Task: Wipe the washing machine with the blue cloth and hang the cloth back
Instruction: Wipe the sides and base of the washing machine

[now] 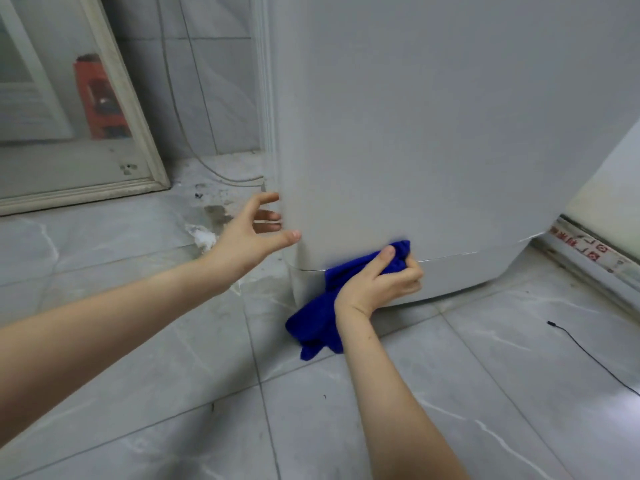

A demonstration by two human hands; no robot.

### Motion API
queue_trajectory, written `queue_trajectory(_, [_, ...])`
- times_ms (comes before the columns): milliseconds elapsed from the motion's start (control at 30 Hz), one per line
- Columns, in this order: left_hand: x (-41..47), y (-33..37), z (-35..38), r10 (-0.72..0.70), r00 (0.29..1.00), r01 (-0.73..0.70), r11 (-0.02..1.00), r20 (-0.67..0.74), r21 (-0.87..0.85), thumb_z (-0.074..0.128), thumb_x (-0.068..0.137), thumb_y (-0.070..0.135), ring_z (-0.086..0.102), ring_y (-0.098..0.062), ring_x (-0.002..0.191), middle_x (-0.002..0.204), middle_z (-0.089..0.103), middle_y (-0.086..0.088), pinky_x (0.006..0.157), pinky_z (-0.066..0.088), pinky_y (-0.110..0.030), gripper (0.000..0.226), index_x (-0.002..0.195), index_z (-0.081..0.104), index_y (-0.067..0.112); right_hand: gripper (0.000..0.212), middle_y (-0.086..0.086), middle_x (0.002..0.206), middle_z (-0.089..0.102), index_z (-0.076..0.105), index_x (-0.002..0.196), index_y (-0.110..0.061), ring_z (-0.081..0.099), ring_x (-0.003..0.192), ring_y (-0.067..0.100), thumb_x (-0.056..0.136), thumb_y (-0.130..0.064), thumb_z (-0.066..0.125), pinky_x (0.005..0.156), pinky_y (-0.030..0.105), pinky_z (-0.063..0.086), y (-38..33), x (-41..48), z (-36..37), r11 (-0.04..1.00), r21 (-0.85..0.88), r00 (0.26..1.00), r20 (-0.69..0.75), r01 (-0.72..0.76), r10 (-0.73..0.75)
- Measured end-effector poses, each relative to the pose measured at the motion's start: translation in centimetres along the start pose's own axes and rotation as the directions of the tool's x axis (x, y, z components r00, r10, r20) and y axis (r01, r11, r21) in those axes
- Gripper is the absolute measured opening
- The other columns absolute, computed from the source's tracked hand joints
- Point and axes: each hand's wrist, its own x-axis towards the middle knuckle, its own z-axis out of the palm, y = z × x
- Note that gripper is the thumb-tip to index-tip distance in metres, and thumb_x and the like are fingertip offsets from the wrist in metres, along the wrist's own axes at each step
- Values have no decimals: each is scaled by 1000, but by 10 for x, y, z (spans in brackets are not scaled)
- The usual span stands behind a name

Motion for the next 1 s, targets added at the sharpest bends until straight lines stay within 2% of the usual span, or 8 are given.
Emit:
queue_trajectory(167, [-6, -16, 11, -105, 994, 103, 993, 29, 65, 83, 76, 25, 61, -8, 101, 118, 55, 1, 79, 50, -21, 70, 133, 43, 34, 23, 18, 114, 45, 49, 109, 5, 40, 105, 21, 96, -12, 58, 95, 24, 34, 3, -12, -3, 998, -7, 997, 52, -56, 57])
queue_trajectory(333, [-11, -25, 32, -134, 991, 134, 989, -11, 61, 85, 75, 21, 53, -21, 116, 128, 49, -7, 90, 45, -27, 90, 145, 29, 27, 26, 11, 120, 40, 47, 112, 6, 34, 109, -12, 93, -6, 60, 96, 2, 28, 14, -66, -5, 997, -12, 948, 312, 71, -64])
queue_trajectory(400, [-11, -26, 37, -120, 991, 123, 991, -60, 46, 85, 75, 22, 53, -20, 114, 127, 50, -7, 87, 45, -24, 89, 144, 30, 27, 25, 12, 118, 43, 47, 113, 4, 40, 110, 2, 95, -8, 59, 97, 6, 31, 18, -47, -12, 999, -6, 951, 305, 53, -49])
queue_trajectory(500, [-10, -30, 44, -216, 971, 218, 976, -100, 5, 89, 71, 24, 56, -20, 115, 124, 55, -10, 94, 47, -27, 90, 141, 32, 24, 22, 10, 115, 42, 44, 112, 2, 42, 107, 17, 98, -12, 55, 95, 16, 38, 25, 10, -19, 986, 40, 986, 57, -161, 158])
queue_trajectory(600, [-14, -33, 49, -429, 900, 427, 836, 76, -345, 87, 73, 17, 66, -17, 112, 120, 67, -9, 108, 45, -32, 77, 136, 44, 4, 18, 10, 114, 39, 42, 111, 0, 46, 109, 31, 100, -12, 49, 91, 25, 39, 33, 45, -20, 956, 98, 958, -48, -278, 283])
queue_trajectory(700, [-14, -37, 51, -459, 879, 470, 793, 126, -388, 78, 81, 14, 71, -7, 97, 98, 76, 1, 87, 53, -16, 30, 106, 65, 4, 18, 12, 112, 41, 42, 108, 3, 43, 105, 24, 99, -9, 52, 90, 21, 34, 43, 2, -18, 963, 15, 959, 96, -269, 266])
queue_trajectory(833, [-14, -40, 49, -450, 892, 437, 841, 35, -318, 83, 77, 21, 66, -12, 100, 100, 65, -1, 95, 53, -28, 51, 116, 53, 8, 22, 8, 113, 45, 45, 109, -1, 36, 102, 10, 95, -9, 59, 96, 30, 36, 49, -72, -19, 987, -91, 896, 413, -136, 161])
queue_trajectory(1000, [-14, -44, 41, -415, 908, 415, 872, 56, -258, 81, 79, 24, 66, -15, 102, 101, 65, -1, 98, 53, -32, 40, 107, 56, 12, 21, 4, 111, 45, 46, 108, -5, 42, 103, 14, 94, -12, 60, 96, 31, 39, 56, -55, -27, 995, -70, 908, 408, -67, 90])
